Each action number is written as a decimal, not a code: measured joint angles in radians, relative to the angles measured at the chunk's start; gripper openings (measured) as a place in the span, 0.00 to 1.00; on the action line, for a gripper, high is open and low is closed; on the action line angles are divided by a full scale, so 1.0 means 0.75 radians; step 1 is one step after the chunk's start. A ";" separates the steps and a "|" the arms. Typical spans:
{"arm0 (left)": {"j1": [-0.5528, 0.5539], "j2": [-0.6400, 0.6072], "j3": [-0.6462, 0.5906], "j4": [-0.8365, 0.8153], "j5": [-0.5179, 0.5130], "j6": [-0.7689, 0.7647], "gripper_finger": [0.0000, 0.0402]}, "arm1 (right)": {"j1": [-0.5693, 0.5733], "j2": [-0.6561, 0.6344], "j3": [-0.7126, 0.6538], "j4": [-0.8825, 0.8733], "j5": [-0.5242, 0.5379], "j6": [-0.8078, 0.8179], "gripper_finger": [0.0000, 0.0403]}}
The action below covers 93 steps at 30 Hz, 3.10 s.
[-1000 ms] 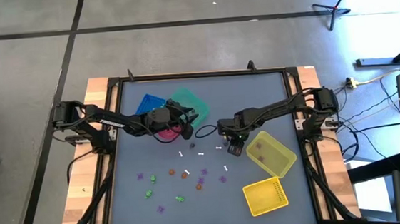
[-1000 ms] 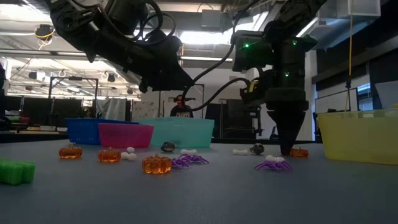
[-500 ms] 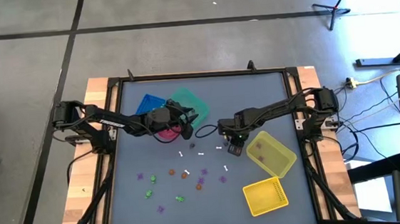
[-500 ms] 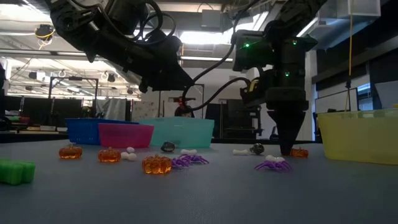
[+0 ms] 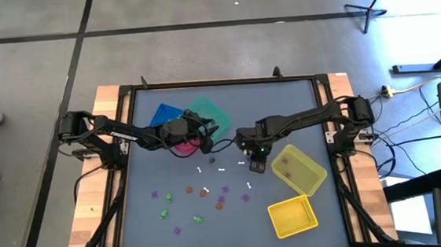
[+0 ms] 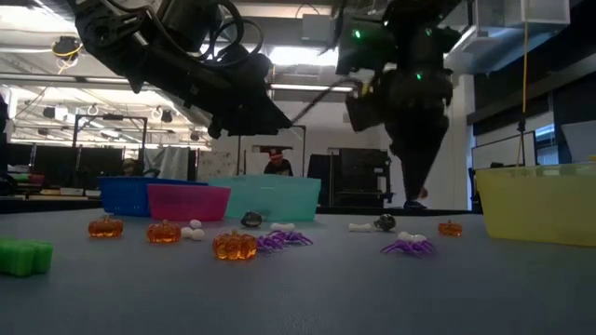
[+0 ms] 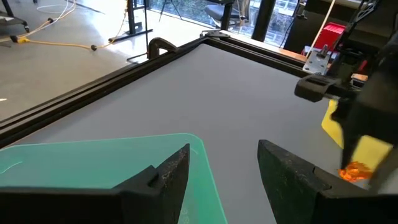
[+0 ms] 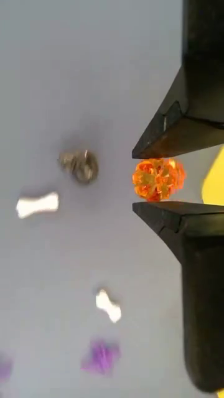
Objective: Sort Halloween decoration
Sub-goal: Put the orange pumpkin toy into the yellow bin
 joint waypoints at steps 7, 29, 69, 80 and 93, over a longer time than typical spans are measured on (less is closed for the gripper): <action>0.000 0.000 0.000 0.001 0.000 0.007 0.43 | 0.019 -0.002 0.143 -0.213 -0.073 -0.063 0.25; -0.002 0.000 0.000 0.000 0.001 0.007 0.43 | 0.464 -0.004 0.226 -0.367 -0.073 -0.082 0.25; -0.011 0.000 0.000 -0.001 0.037 0.007 0.43 | 0.862 -0.026 0.226 -0.424 0.193 -0.086 0.54; -0.025 -0.001 -0.001 0.006 0.041 0.008 0.43 | 0.672 -0.373 -0.074 -0.118 0.263 -0.267 0.54; -0.152 -0.001 0.000 0.014 0.076 0.072 0.43 | 0.314 -0.763 -0.632 0.668 0.241 -0.423 0.54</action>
